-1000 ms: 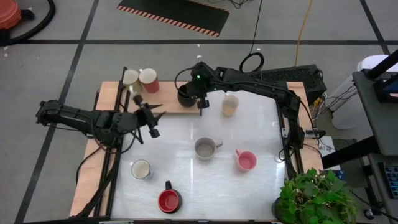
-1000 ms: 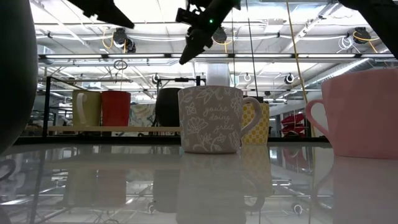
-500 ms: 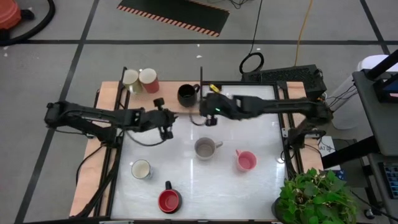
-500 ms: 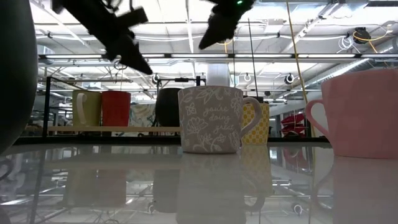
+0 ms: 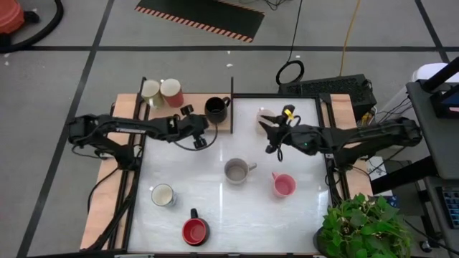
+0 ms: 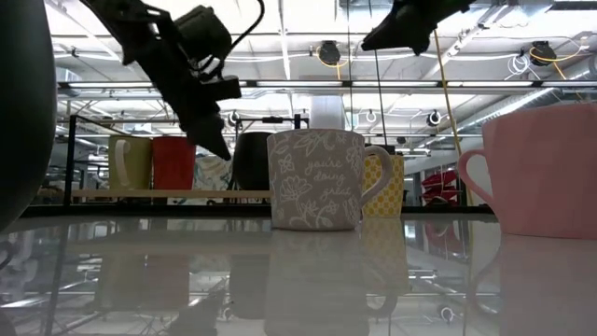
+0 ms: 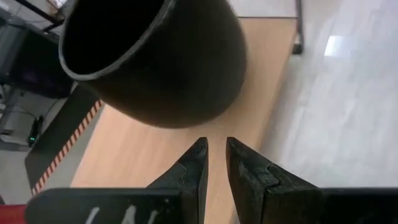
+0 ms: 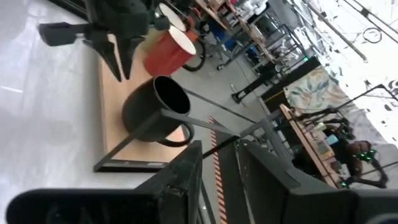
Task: Place coffee mugs
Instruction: Put the black mug on the shelf
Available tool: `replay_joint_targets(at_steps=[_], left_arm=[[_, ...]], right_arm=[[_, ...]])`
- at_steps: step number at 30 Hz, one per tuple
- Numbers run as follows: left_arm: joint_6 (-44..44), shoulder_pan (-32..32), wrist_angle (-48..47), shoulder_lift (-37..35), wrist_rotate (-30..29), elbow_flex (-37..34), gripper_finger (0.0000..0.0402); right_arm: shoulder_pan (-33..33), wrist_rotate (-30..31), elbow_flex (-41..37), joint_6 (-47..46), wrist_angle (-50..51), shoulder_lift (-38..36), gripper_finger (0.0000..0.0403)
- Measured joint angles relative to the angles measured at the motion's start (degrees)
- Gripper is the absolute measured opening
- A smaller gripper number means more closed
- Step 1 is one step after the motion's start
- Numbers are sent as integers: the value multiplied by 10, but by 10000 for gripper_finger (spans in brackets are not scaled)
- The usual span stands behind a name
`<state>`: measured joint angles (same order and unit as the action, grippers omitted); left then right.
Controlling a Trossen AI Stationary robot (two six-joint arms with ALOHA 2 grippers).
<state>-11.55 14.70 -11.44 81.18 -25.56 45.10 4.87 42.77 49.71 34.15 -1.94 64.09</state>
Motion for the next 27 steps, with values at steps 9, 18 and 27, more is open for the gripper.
replay_joint_targets(at_steps=[9, 18, 27], left_arm=[[-8, 42, 102, 53, 40, 1, 62], [-41, 51, 220, 111, 56, 1, 62], [-45, 67, 290, 142, 56, 1, 62]], right_arm=[[35, 7, -1, -16, 14, 2, 100], [52, 7, -1, -19, -5, 2, 100], [52, 7, -1, -12, -21, 2, 100]])
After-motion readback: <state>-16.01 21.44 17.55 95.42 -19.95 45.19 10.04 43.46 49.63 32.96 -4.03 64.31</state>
